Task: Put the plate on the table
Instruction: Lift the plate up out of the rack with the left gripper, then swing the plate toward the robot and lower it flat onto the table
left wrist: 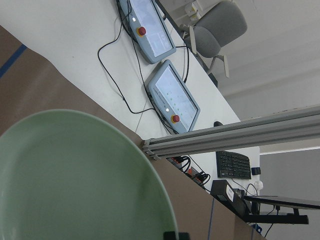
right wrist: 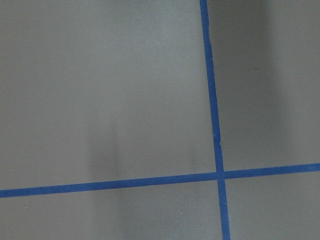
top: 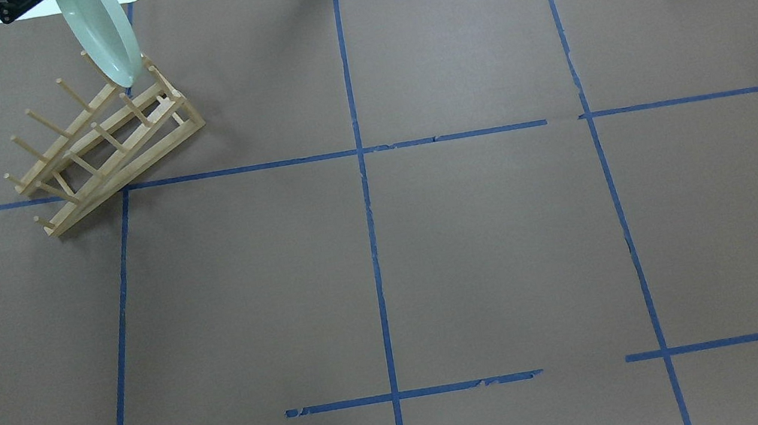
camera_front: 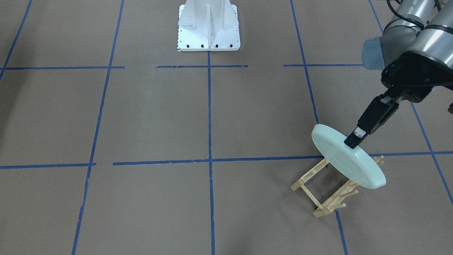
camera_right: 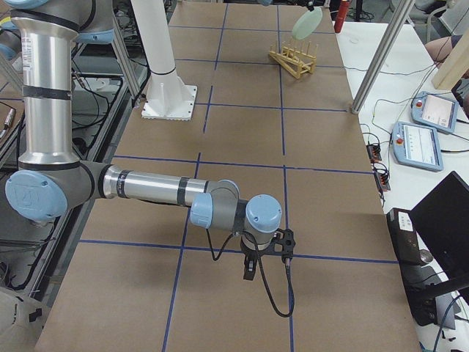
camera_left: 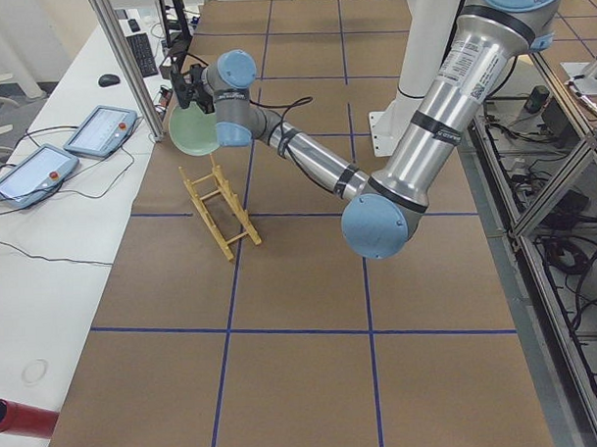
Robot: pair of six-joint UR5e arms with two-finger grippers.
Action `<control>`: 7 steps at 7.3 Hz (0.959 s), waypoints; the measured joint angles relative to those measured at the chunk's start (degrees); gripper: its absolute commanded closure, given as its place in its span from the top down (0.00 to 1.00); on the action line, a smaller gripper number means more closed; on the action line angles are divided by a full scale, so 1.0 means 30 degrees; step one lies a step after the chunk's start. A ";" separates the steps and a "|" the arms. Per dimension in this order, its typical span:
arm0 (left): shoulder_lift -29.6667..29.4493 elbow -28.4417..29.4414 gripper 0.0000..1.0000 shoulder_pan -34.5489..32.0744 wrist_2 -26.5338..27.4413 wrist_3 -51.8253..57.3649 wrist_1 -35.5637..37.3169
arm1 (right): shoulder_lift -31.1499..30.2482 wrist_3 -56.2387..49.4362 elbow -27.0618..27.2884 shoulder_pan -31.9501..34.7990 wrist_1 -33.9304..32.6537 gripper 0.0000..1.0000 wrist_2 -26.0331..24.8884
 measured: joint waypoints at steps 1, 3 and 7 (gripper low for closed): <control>-0.0227 -0.1356 0.00 0.0521 0.0242 -0.0624 0.2643 | 0.0000 0.0000 0.0011 0.0000 -0.0001 1.00 0.0000; -0.1974 -0.2780 0.00 0.3522 0.2165 -0.0595 0.9936 | -0.0001 0.0000 0.0022 0.0000 0.0000 1.00 0.0000; -0.5795 0.0160 0.00 0.9126 0.3600 0.3156 2.2243 | 0.0000 0.0001 0.0025 0.0000 0.0001 1.00 0.0000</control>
